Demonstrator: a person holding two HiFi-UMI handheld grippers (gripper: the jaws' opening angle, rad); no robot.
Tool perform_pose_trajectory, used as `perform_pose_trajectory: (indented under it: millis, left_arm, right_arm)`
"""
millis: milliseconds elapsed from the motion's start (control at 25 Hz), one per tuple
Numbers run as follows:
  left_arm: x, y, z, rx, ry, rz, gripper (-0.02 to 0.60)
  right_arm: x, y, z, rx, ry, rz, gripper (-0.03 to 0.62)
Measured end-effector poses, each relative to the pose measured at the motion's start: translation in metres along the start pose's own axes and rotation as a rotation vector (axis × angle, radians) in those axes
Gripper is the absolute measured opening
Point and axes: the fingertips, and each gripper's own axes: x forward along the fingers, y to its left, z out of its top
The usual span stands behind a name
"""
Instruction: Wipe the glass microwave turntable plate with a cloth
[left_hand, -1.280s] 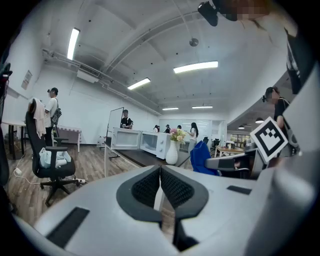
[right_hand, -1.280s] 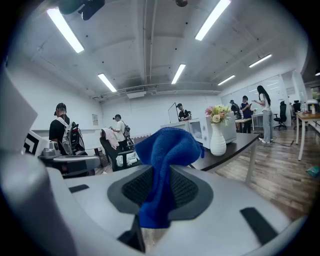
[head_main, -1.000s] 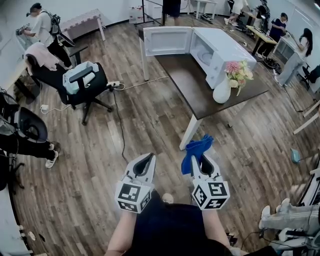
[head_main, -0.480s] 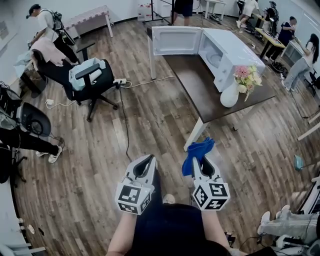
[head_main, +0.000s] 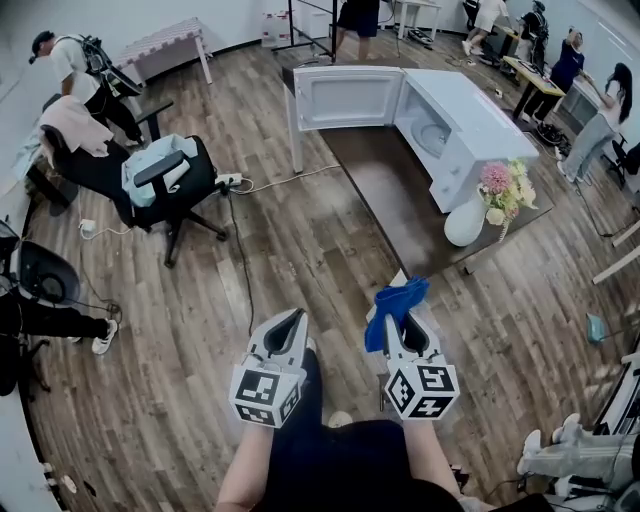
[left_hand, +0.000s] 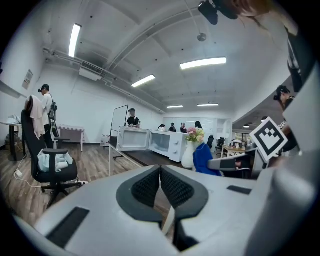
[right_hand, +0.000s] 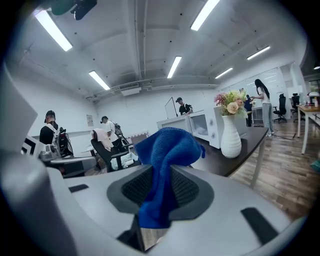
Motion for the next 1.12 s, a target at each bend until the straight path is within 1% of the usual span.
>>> perform_pose_trajectory:
  millis: [240, 400, 600, 800, 1000, 1120]
  left_arm:
    - [0.066, 0.061, 0.036, 0.028, 0.001, -0.025, 0.008]
    - [0.104, 0.102, 0.056, 0.038, 0.006, -0.035, 0.008]
    - [0.141, 0.149, 0.071, 0.056, 0.007, -0.064, 0.008]
    - [0.166, 0.187, 0.073, 0.060, 0.010, -0.080, 0.008]
    - [0.177, 0.206, 0.074, 0.035, 0.020, -0.087, 0.008]
    - [0.182, 0.218, 0.073, 0.022, 0.025, -0.069, 0.008]
  right_arm:
    - [0.083, -0.002, 0.058, -0.006, -0.045, -0.032, 0.095]
    - [0.131, -0.003, 0.081, 0.002, -0.051, -0.059, 0.095]
    - [0.190, 0.004, 0.097, 0.024, -0.055, -0.085, 0.095]
    - [0.232, 0.015, 0.102, 0.025, -0.059, -0.095, 0.096]
    - [0.253, 0.019, 0.104, 0.035, -0.030, -0.107, 0.097]
    - [0.267, 0.022, 0.105, 0.022, -0.011, -0.095, 0.097]
